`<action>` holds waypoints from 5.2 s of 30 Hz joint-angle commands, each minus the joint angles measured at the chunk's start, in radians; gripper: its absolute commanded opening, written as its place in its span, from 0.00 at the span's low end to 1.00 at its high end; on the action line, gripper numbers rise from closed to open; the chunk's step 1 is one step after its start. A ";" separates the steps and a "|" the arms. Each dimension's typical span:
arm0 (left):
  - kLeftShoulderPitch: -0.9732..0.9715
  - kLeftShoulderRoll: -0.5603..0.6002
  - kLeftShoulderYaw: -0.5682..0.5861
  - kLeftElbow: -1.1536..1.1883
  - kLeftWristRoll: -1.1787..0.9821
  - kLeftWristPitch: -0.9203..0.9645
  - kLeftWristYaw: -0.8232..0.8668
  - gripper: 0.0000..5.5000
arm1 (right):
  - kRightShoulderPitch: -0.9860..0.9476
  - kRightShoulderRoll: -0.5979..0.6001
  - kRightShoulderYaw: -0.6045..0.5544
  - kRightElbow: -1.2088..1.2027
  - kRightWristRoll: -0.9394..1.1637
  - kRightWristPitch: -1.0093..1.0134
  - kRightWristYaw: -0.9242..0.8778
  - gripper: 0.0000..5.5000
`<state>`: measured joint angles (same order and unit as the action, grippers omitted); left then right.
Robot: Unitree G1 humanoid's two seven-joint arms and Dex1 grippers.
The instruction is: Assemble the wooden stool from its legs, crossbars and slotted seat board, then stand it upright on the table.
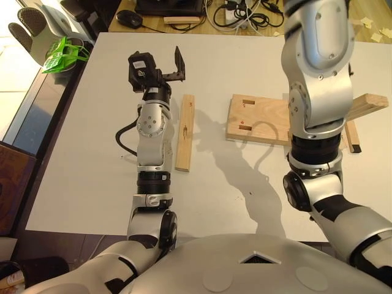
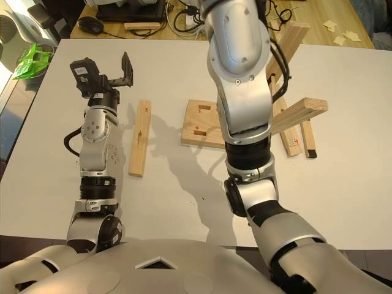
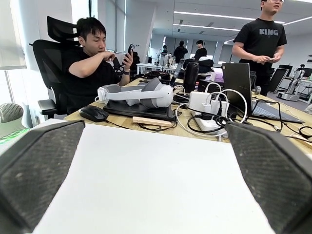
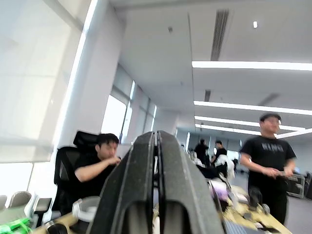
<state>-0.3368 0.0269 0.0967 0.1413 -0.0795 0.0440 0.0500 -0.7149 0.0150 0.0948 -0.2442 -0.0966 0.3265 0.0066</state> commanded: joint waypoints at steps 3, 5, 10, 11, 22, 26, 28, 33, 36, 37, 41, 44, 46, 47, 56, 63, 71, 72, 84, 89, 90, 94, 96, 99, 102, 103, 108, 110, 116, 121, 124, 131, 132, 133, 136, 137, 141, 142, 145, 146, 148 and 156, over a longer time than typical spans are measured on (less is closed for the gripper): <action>0.007 0.004 -0.005 0.010 0.003 -0.002 -0.021 0.98 | 0.141 -0.171 -0.041 -0.136 -0.128 0.023 0.021 0.02; 0.009 0.008 -0.003 0.010 0.003 0.000 -0.026 0.98 | 0.186 -0.191 -0.094 -0.131 -0.133 0.059 0.003 0.02; 0.007 0.012 -0.003 0.020 0.004 -0.002 -0.034 0.98 | 0.228 -0.272 -0.217 -0.034 -0.150 0.013 -0.043 0.02; 0.006 0.012 -0.004 0.022 0.004 -0.002 -0.036 0.98 | 0.225 -0.291 -0.237 -0.009 -0.155 0.001 -0.055 0.02; 0.003 0.009 -0.012 0.024 0.008 0.004 -0.042 0.98 | -0.028 -0.295 -0.322 0.428 0.158 0.351 0.193 0.02; -0.003 0.008 -0.017 0.027 0.010 0.006 -0.043 0.98 | -0.077 -0.272 -0.305 0.552 0.271 0.416 0.331 0.02; -0.004 0.008 -0.019 0.028 0.010 0.005 -0.042 0.98 | -0.104 -0.257 -0.296 0.612 0.293 0.379 0.355 0.02; -0.004 0.010 -0.022 0.029 0.014 0.002 -0.039 0.98 | -0.172 -0.218 -0.276 0.750 0.336 0.275 0.433 0.02; -0.007 0.009 -0.024 0.032 0.016 0.003 -0.038 0.98 | -0.200 -0.215 -0.268 0.793 0.371 0.246 0.513 0.02; -0.009 0.008 -0.024 0.033 0.017 0.003 -0.038 0.98 | -0.206 -0.216 -0.266 0.804 0.379 0.237 0.532 0.02; -0.013 0.005 -0.026 0.042 0.018 -0.002 -0.036 0.98 | -0.239 -0.209 -0.303 0.785 0.429 0.049 0.603 0.02; -0.009 0.005 -0.026 0.040 0.017 -0.003 -0.038 0.98 | -0.259 -0.223 -0.281 0.733 0.398 -0.138 0.616 0.02; -0.008 0.005 -0.026 0.040 0.016 -0.004 -0.039 0.98 | -0.273 -0.232 -0.269 0.724 0.376 -0.225 0.607 0.02; -0.007 0.003 -0.027 0.039 0.016 -0.006 -0.038 0.98 | -0.290 -0.239 -0.268 0.715 0.360 -0.272 0.587 0.02; 0.017 -0.015 -0.016 0.011 0.003 -0.012 -0.028 0.98 | -0.450 -0.463 -0.368 0.605 0.205 -0.472 0.294 0.02; 0.053 -0.034 0.015 -0.022 0.001 -0.039 0.015 0.98 | -0.390 -0.699 -0.399 0.753 0.043 -0.535 0.141 0.02; 0.079 -0.051 0.038 -0.034 -0.027 -0.079 0.026 0.98 | 0.438 -0.679 -0.458 0.616 0.200 -0.328 0.418 0.13; 0.080 -0.051 0.038 -0.035 -0.028 -0.079 0.025 0.98 | 0.493 -0.671 -0.467 0.594 0.208 -0.323 0.419 0.16; 0.081 -0.048 0.036 -0.045 -0.029 -0.074 0.023 0.98 | 0.926 -0.705 -0.504 0.548 0.253 -0.366 0.608 0.50; 0.079 -0.043 0.033 -0.053 -0.027 -0.062 0.018 0.98 | 0.966 -0.685 -0.483 0.523 0.279 -0.240 0.636 0.67; 0.079 -0.041 0.032 -0.055 -0.027 -0.059 0.017 0.98 | 0.969 -0.684 -0.478 0.534 0.283 -0.190 0.633 0.68; 0.083 -0.036 0.030 -0.066 -0.025 -0.049 0.015 0.98 | 0.929 -0.684 -0.457 0.595 0.318 0.036 0.629 0.68; 0.084 -0.032 0.028 -0.070 -0.024 -0.043 0.012 0.98 | 0.872 -0.677 -0.445 0.635 0.326 0.102 0.610 0.68; 0.083 -0.026 0.026 -0.075 -0.024 -0.032 0.005 0.98 | 0.786 -0.665 -0.427 0.692 0.326 0.171 0.574 0.68; 0.084 -0.020 0.024 -0.081 -0.024 -0.023 -0.002 0.98 | 0.719 -0.653 -0.390 0.752 0.306 0.181 0.556 0.68; 0.085 -0.018 0.023 -0.083 -0.024 -0.020 -0.004 0.98 | 0.709 -0.650 -0.378 0.764 0.303 0.180 0.559 0.68; 0.091 -0.014 0.019 -0.094 -0.019 -0.004 -0.009 0.98 | 0.740 -0.665 -0.314 0.737 0.318 0.264 0.599 0.52; 0.093 -0.014 0.018 -0.097 -0.017 0.000 -0.010 0.98 | 0.762 -0.674 -0.297 0.714 0.329 0.329 0.611 0.46; 0.093 -0.016 0.015 -0.092 -0.016 0.000 -0.013 0.98 | 0.772 -0.682 -0.280 0.718 0.328 0.403 0.597 0.28; 0.078 -0.018 0.018 -0.072 -0.018 -0.010 -0.011 0.98 | 0.744 -0.685 -0.271 0.773 0.314 0.363 0.589 0.24; 0.068 -0.018 0.020 -0.059 -0.018 -0.016 -0.010 0.98 | 0.731 -0.684 -0.268 0.789 0.308 0.343 0.584 0.24; 0.048 -0.022 0.031 -0.040 -0.024 -0.031 -0.002 0.98 | 0.668 -0.663 -0.343 0.785 0.319 0.208 0.477 0.24; 0.044 -0.023 0.035 -0.040 -0.028 -0.030 0.002 0.98 | 0.646 -0.656 -0.363 0.784 0.326 0.176 0.449 0.24; 0.037 -0.023 0.041 -0.041 -0.031 -0.027 0.005 0.98 | 0.621 -0.646 -0.382 0.778 0.331 0.130 0.420 0.24; 0.007 -0.018 0.055 -0.050 -0.043 -0.020 0.010 0.98 | 0.552 -0.629 -0.418 0.790 0.320 0.012 0.333 0.24; -0.007 -0.016 0.060 -0.051 -0.047 -0.019 0.011 0.98 | 0.532 -0.627 -0.424 0.798 0.316 -0.017 0.314 0.24; -0.103 -0.009 0.103 -0.071 -0.097 0.013 0.025 0.98 | 0.423 -0.628 -0.433 0.784 0.299 -0.127 0.260 0.24; -0.121 -0.010 0.115 -0.077 -0.115 0.025 0.028 0.98 | 0.394 -0.626 -0.432 0.786 0.294 -0.149 0.251 0.24; -0.191 -0.008 0.144 -0.105 -0.166 0.070 0.043 0.98 | 0.276 -0.622 -0.419 0.777 0.282 -0.213 0.231 0.24; -0.219 -0.004 0.149 -0.117 -0.183 0.084 0.041 0.98 | 0.229 -0.621 -0.406 0.767 0.274 -0.237 0.231 0.24; -0.267 0.007 0.145 -0.137 -0.218 0.133 0.022 0.98 | 0.153 -0.620 -0.380 0.732 0.261 -0.269 0.246 0.24; -0.360 0.034 0.009 -0.279 -0.491 0.458 -0.260 0.98 | -0.065 -0.604 -0.234 0.490 0.307 -0.322 0.498 0.24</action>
<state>-0.6924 0.0561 0.1430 -0.1053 -0.5308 0.4401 -0.1660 -0.7343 -0.5977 -0.1687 0.2886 0.1902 0.0025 0.4543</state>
